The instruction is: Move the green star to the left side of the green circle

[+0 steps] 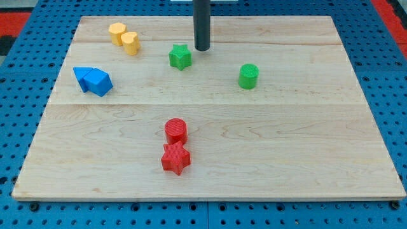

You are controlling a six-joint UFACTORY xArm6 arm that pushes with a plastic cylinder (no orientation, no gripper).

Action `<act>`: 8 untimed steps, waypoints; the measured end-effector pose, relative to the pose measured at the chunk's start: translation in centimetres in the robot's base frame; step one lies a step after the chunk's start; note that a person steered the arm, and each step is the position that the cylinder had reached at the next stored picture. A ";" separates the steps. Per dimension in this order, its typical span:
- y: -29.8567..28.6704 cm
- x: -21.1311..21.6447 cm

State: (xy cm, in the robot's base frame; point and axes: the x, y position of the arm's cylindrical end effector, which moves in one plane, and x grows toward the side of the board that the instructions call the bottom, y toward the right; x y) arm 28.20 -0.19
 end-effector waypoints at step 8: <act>-6.1 5.6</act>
